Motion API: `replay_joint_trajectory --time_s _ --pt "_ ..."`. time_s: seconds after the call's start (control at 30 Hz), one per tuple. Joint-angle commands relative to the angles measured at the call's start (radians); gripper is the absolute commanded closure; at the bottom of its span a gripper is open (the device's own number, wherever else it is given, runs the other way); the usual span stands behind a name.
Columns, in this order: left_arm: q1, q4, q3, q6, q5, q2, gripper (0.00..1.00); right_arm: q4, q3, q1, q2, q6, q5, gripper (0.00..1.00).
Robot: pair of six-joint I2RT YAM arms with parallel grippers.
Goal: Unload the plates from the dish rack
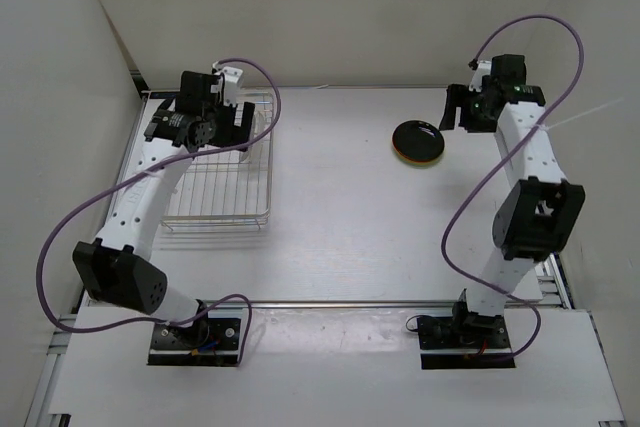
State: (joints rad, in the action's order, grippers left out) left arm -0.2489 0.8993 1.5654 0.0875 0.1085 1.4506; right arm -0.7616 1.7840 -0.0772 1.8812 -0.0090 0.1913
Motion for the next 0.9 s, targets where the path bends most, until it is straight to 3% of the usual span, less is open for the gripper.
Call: replay_joint_trajectory --time_s 0.0,0.13,0.4,0.57,0.87 --pt "0.019 -0.065 0.038 -0.067 -0.125 0.036 0.0 -0.044 -0.096 0.004 -0.164 -0.117 0.028 0.19" --pt "0.091 -0.1 0.073 -0.08 -0.229 0.103 0.03 -0.044 -0.248 0.013 -0.276 -0.173 0.019 0.2" --pt "0.22 -0.212 0.101 -0.077 -0.499 0.235 0.06 -0.022 -0.373 0.013 -0.436 -0.184 -0.009 0.23" --pt "0.231 -0.221 0.185 -0.048 -0.575 0.341 0.08 -0.013 -0.409 0.013 -0.467 -0.164 -0.009 0.23" --pt "0.231 -0.214 0.286 -0.048 -0.584 0.501 0.14 0.005 -0.431 0.013 -0.485 -0.155 -0.009 0.24"
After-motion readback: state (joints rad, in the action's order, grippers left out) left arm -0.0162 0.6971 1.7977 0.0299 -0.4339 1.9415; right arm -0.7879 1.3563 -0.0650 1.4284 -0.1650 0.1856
